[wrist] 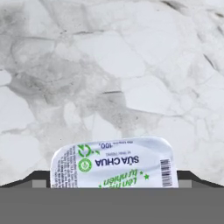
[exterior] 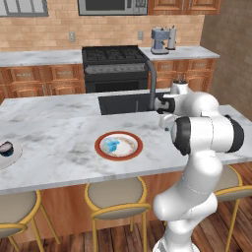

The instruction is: Place two yogurt containers on each plate.

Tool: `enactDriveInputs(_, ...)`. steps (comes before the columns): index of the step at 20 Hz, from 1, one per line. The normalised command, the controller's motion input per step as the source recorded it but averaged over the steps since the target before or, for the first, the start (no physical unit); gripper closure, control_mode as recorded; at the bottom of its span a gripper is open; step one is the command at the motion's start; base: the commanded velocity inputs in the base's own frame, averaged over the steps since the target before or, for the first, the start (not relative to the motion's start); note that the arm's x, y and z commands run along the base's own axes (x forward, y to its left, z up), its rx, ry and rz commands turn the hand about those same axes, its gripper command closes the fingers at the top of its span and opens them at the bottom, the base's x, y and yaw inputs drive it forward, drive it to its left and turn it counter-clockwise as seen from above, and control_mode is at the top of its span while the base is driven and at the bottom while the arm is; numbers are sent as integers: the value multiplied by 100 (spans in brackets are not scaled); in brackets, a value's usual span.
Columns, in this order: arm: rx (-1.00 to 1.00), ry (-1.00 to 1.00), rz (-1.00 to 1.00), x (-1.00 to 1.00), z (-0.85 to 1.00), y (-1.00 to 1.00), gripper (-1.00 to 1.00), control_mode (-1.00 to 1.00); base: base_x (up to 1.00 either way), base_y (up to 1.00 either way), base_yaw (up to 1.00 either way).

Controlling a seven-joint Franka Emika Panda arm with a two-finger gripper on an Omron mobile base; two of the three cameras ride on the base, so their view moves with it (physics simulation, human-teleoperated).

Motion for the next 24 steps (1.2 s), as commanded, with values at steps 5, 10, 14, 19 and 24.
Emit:
enactDriveInputs(5, 0, 0, 0, 0, -22, 0, -100, -100, 0, 0, 0)
enactDriveInputs(10, 0, 0, 0, 0, 12, 0, 100, -100, 0, 0, 0)
enactDriveInputs(14, 0, 0, 0, 0, 7, 0, 100, -100, 0, 0, 0)
enactDriveInputs(19, 2, -5, 0, -10, 6, 0, 100, -100, 0, 0, 0)
enactDriveInputs(24, 1, -12, 3, -53, 49, 6, 100, -100, 0, 0, 0)
